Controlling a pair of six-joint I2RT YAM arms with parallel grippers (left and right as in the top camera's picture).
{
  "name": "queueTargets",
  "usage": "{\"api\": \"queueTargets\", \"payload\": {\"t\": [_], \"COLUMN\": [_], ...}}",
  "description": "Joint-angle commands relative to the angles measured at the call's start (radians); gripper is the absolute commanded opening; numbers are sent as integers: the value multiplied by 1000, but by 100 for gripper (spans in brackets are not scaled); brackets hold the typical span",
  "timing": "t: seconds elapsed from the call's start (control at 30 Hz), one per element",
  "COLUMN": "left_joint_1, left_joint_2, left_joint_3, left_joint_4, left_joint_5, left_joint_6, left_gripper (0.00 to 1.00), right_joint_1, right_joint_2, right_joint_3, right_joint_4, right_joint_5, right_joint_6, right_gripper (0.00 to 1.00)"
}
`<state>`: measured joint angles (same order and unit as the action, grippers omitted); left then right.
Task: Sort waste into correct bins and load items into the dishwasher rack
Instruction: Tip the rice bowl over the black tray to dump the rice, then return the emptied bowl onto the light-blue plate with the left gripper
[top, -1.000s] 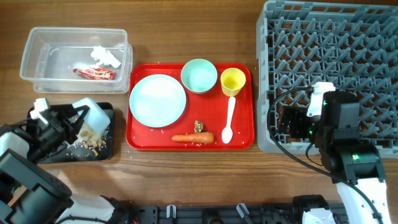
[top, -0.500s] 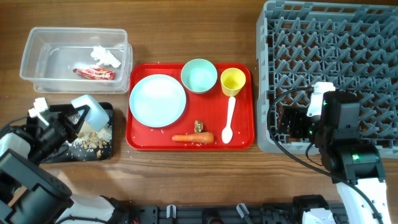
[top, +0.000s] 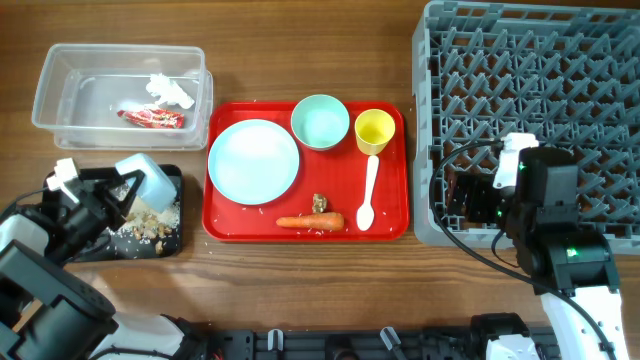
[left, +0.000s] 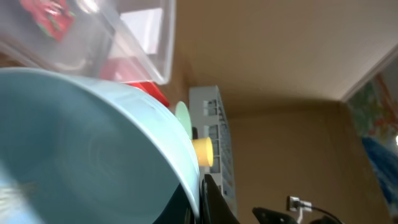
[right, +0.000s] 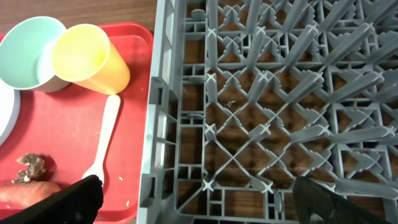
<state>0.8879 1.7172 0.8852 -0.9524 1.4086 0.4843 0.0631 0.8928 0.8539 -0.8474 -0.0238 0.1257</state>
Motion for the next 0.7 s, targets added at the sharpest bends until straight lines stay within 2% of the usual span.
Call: {"api": "queueTargets", "payload": {"t": [0.0, 0.03, 0.1, 0.13, 0.4, 0.57, 0.67], "left_joint_1": [16, 18, 21, 20, -6, -139, -310], "left_joint_2": [2, 2, 2, 2, -7, -82, -155], "left_joint_3": [-3, -3, -3, -3, -2, -2, 3], "left_joint_4": [-61, -47, -18, -27, -48, -51, 0], "left_joint_5": [72, 74, 50, 64, 76, 58, 9], "left_joint_6": [66, 84, -13, -19, -13, 9, 7], "left_gripper": [4, 4, 4, 4, 4, 4, 4], "right_joint_1": [3, 3, 3, 3, 3, 3, 3], "right_joint_2": [2, 2, 2, 2, 2, 2, 2], "right_joint_3": [25, 25, 25, 25, 25, 25, 25], "right_joint_4": [0, -2, -3, -3, -3, -3, -2], "right_joint_5": [16, 16, 16, 16, 16, 16, 16], "right_joint_6": [-10, -10, -10, -10, -10, -10, -10], "right_gripper": [100, 100, 100, 100, 100, 100, 100]}}
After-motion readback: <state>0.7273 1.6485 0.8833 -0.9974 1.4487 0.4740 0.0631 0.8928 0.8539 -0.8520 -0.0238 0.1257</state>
